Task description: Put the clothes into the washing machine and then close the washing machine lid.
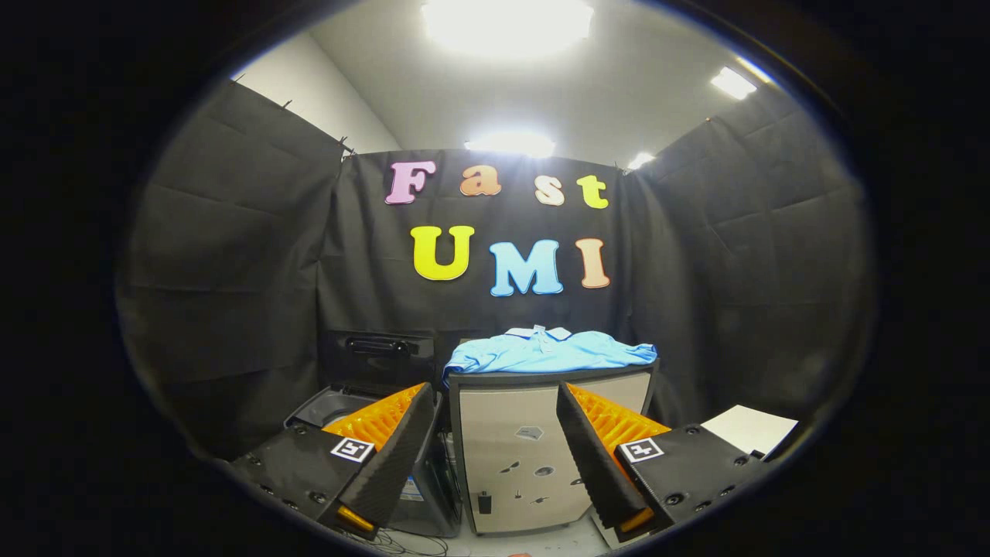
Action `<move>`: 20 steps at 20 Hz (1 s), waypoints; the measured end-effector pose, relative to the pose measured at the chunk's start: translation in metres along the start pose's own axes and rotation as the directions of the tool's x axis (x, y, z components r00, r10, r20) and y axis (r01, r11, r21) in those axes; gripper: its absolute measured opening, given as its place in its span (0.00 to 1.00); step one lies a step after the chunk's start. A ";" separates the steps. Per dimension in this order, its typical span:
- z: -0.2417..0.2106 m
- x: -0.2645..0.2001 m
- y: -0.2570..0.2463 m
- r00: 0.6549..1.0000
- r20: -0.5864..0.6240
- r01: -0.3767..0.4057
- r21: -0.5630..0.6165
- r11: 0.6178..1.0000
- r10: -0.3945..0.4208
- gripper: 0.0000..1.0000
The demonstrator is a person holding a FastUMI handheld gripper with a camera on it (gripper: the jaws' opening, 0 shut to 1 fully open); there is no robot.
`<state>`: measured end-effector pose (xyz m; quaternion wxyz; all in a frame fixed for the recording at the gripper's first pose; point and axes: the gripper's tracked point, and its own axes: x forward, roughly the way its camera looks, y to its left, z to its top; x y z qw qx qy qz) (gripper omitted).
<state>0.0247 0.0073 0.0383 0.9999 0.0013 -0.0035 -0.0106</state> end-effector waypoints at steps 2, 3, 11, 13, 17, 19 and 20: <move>0.008 0.013 -0.005 1.000 0.007 0.003 -0.016 1.000 -0.003 0.99; 0.013 0.020 -0.006 1.000 0.014 0.001 -0.023 1.000 0.000 0.99; 0.044 0.085 -0.034 1.000 0.009 0.025 -0.004 1.000 -0.025 0.99; 0.047 0.104 -0.042 1.000 -0.006 0.025 -0.010 1.000 -0.025 0.99; 0.048 0.138 -0.056 0.999 -0.038 0.020 -0.005 1.000 -0.021 0.99; 0.046 0.154 -0.059 0.998 -0.059 0.008 -0.009 1.000 -0.008 0.99; 0.047 0.162 -0.062 0.998 -0.064 0.004 -0.015 1.000 -0.005 0.99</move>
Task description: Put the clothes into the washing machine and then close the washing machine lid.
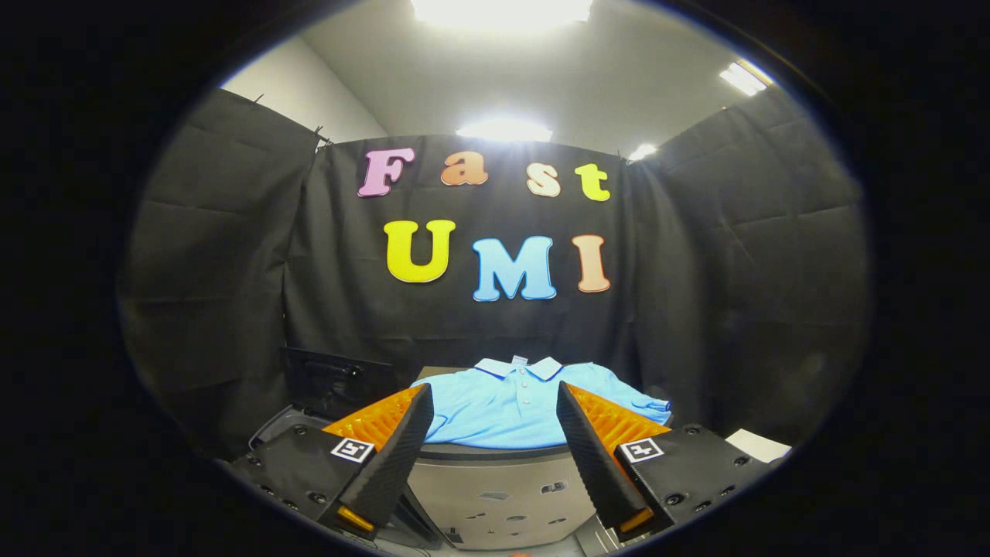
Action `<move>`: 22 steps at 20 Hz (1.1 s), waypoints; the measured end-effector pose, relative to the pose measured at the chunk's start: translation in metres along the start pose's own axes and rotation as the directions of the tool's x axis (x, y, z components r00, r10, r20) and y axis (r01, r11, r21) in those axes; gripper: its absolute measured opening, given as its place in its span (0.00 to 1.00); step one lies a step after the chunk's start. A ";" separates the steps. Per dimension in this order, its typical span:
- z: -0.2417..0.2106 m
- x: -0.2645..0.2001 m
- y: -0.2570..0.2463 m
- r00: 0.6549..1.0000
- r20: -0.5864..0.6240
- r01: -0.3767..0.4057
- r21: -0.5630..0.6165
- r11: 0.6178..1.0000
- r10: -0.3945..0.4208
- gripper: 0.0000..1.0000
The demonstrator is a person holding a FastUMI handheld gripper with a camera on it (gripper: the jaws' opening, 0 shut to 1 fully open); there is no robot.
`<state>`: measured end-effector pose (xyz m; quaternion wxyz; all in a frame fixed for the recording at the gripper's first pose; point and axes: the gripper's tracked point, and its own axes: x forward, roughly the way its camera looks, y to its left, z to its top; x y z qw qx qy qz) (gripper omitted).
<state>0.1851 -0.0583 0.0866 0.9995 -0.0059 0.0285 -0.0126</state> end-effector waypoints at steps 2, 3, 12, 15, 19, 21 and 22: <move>0.005 0.017 -0.005 1.000 -0.004 -0.011 -0.003 1.000 0.011 0.99; 0.006 0.026 -0.005 1.000 -0.012 -0.025 0.002 1.000 0.025 0.99; -0.011 0.100 -0.034 0.987 -0.158 -0.033 -0.051 0.998 0.025 0.99; -0.018 0.122 -0.041 0.979 -0.201 -0.044 -0.052 0.998 0.033 0.99; -0.031 0.146 -0.045 0.954 -0.294 -0.078 -0.044 0.996 0.062 0.99; -0.037 0.158 -0.045 0.940 -0.332 -0.090 -0.031 0.995 0.075 0.99; -0.041 0.163 -0.046 0.933 -0.351 -0.094 -0.025 0.995 0.079 0.99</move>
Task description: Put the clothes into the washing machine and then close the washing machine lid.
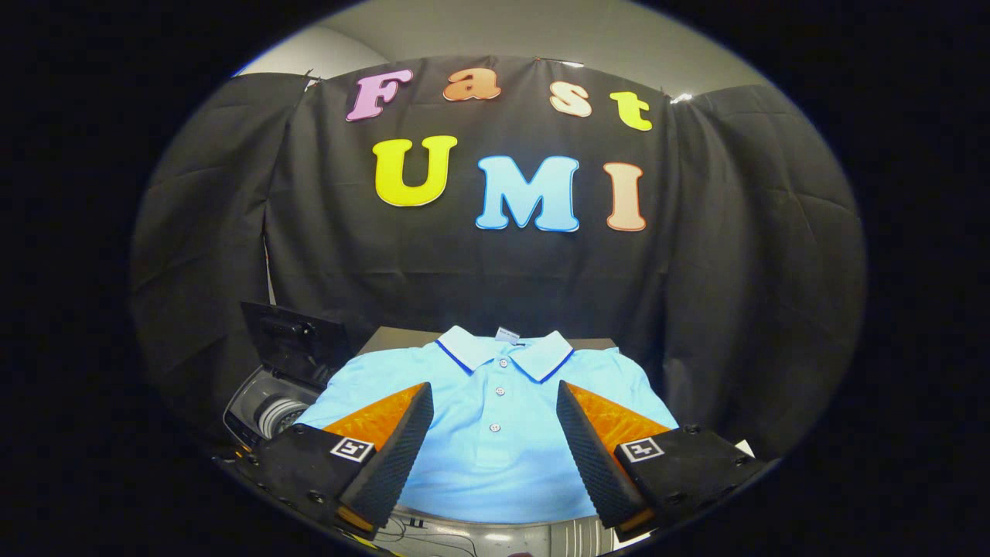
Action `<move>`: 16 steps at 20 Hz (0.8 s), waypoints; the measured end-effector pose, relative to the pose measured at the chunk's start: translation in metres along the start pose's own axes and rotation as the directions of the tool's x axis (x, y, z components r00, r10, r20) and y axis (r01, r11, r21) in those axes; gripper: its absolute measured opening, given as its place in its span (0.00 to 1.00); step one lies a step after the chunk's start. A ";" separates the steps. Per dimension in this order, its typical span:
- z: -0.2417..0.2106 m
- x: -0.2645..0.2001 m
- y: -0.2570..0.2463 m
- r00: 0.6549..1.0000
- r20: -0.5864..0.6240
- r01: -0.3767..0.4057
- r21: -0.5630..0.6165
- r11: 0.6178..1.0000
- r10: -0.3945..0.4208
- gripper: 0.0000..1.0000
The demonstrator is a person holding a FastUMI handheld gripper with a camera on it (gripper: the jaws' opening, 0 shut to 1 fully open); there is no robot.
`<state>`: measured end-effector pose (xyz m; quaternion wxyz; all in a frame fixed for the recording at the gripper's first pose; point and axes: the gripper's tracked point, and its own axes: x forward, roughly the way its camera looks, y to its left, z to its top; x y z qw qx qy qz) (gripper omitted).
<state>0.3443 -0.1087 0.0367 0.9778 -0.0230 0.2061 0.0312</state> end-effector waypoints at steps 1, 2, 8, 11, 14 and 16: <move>-0.002 0.006 0.000 1.000 -0.018 -0.005 0.005 1.000 0.005 0.99; -0.005 0.012 0.000 0.999 -0.041 -0.012 0.007 1.000 0.012 0.99; -0.019 0.043 -0.004 0.986 -0.164 -0.029 0.006 1.000 0.030 1.00; -0.022 0.060 -0.006 0.980 -0.195 -0.038 -0.005 0.999 0.036 0.99; -0.035 0.074 0.000 0.963 -0.262 -0.058 -0.001 0.998 0.056 1.00; -0.047 0.077 0.006 0.941 -0.328 -0.084 0.016 0.996 0.085 0.99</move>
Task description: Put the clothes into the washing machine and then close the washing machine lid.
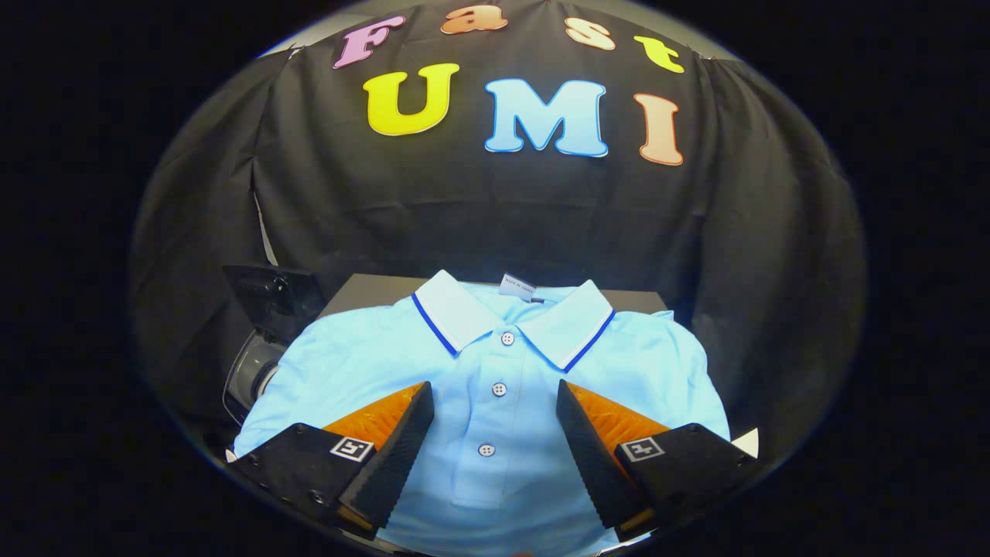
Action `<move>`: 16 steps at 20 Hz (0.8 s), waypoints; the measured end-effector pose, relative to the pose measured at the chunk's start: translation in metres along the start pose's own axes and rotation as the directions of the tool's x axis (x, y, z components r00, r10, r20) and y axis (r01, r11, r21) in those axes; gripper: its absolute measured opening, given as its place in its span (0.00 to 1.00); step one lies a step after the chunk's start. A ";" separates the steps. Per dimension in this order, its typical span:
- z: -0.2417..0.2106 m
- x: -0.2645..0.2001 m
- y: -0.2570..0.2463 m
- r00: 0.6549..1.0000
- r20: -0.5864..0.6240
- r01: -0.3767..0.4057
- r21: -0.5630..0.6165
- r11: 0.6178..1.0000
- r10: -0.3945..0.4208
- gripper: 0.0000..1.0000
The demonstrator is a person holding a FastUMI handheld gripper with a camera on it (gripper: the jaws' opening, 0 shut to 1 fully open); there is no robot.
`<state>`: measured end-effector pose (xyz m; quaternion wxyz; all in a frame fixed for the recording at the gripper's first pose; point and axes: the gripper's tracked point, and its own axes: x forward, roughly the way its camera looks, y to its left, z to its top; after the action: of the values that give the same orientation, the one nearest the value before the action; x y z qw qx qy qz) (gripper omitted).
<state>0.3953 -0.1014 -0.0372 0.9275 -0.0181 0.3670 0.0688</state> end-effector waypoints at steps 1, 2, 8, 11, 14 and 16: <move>0.005 -0.001 -0.001 1.000 0.010 -0.002 0.030 1.000 0.002 0.99; 0.002 -0.001 0.001 1.000 -0.014 -0.007 0.031 0.999 0.008 0.97; 0.006 0.000 0.008 1.000 0.016 -0.027 0.012 1.000 0.027 0.66; 0.006 0.001 0.011 0.998 0.029 -0.051 0.043 0.998 0.050 0.41; 0.010 0.004 0.015 0.996 0.072 -0.057 0.045 0.997 0.054 0.12; 0.010 0.000 0.010 0.994 0.090 -0.076 0.075 0.994 0.069 0.02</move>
<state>0.4007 -0.0909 -0.0293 0.9396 0.0347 0.3288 0.0887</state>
